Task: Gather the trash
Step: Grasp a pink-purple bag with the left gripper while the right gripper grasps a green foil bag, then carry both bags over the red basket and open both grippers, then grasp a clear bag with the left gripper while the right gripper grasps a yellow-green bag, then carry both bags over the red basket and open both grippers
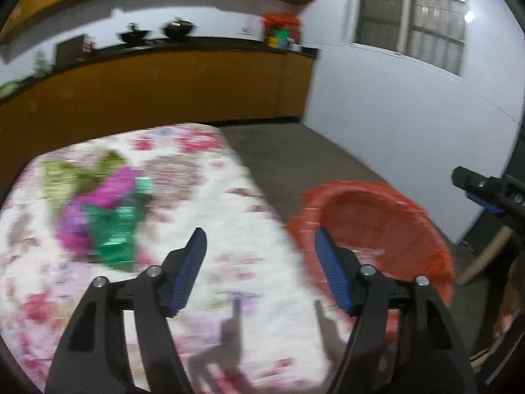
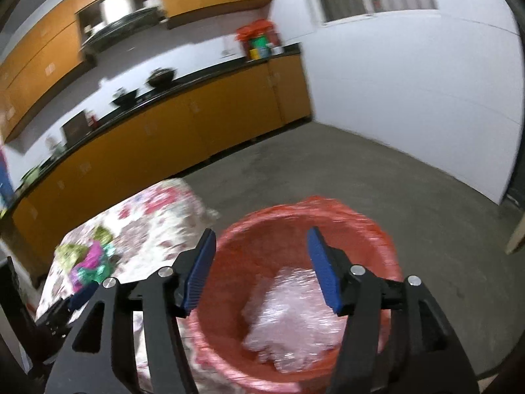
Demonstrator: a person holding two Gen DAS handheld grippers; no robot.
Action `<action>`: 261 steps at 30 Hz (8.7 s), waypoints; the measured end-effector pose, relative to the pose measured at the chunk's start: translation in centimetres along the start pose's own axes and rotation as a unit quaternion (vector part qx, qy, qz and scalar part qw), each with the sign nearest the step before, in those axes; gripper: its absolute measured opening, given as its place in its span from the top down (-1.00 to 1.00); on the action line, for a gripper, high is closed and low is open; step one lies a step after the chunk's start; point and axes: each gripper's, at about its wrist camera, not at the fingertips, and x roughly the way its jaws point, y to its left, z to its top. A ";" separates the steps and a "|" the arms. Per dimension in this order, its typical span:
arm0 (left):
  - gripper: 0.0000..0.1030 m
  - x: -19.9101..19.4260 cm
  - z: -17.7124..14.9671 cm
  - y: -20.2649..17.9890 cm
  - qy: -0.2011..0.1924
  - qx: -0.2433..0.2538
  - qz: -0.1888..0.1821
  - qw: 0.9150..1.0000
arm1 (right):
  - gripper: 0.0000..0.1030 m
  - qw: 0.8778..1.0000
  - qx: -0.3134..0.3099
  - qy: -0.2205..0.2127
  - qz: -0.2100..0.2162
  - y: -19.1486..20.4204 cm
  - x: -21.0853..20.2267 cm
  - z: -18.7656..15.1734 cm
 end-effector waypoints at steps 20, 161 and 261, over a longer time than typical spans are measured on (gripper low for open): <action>-0.51 -9.0 -1.1 18.7 -0.066 -0.119 0.215 0.967 | 0.24 0.967 -0.142 0.129 0.167 21.3 10.8 -4.7; 0.01 5.0 1.1 -9.5 0.086 0.034 -0.132 0.987 | 0.45 0.999 0.039 0.028 -0.025 -6.0 -0.9 -0.8; 0.43 -1.4 4.7 8.6 0.022 -0.038 0.039 0.998 | 0.94 0.996 -0.078 0.037 0.026 3.9 0.0 -1.2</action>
